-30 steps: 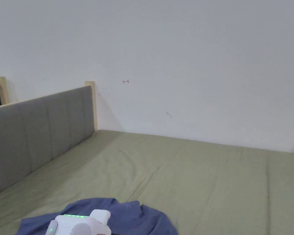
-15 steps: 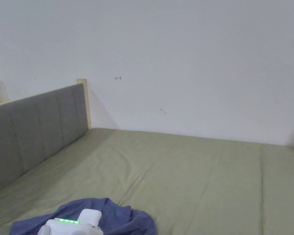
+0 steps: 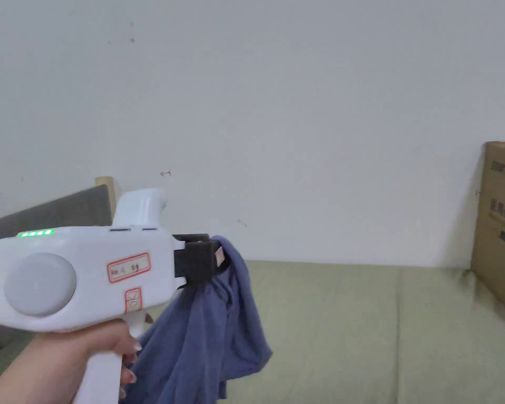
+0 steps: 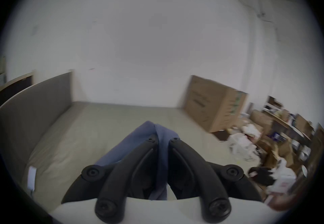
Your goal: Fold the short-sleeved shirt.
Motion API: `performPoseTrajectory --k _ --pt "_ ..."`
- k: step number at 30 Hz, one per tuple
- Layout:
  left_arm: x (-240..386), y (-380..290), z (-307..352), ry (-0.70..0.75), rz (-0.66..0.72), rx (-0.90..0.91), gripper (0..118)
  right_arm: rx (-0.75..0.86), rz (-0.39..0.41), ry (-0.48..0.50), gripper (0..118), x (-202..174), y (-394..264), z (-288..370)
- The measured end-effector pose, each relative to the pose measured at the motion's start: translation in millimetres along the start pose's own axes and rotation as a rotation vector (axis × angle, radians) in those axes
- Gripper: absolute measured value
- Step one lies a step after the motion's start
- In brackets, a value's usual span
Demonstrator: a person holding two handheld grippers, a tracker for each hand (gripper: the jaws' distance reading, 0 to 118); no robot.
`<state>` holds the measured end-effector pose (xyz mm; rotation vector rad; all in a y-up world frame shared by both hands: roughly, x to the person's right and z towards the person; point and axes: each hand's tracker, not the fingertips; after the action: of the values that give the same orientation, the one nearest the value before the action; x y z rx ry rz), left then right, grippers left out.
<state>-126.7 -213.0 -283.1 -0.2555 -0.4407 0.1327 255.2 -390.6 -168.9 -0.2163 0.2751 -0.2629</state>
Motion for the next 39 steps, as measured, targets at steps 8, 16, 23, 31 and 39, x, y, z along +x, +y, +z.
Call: performPoseTrajectory --k 8,16,23,31,39 --pt "108 -70 -122 -0.243 -0.156 -0.083 7 0.039 -0.004 -0.109 0 32 2 32" --pt "103 -279 -246 0.018 -0.278 -0.741 7 -0.058 -0.044 -0.233 0 70 -22 42" --pt "70 -295 -228 0.062 -0.127 -0.733 69 -0.167 -0.051 -0.250 0 81 -48 19" --pt "9 -181 -87 0.029 0.173 -0.356 114 -0.059 -0.028 -0.157 0 52 -21 12" --pt "35 -208 51 0.407 -0.010 0.258 1 0.259 0.188 -0.154 0 12 -30 13"
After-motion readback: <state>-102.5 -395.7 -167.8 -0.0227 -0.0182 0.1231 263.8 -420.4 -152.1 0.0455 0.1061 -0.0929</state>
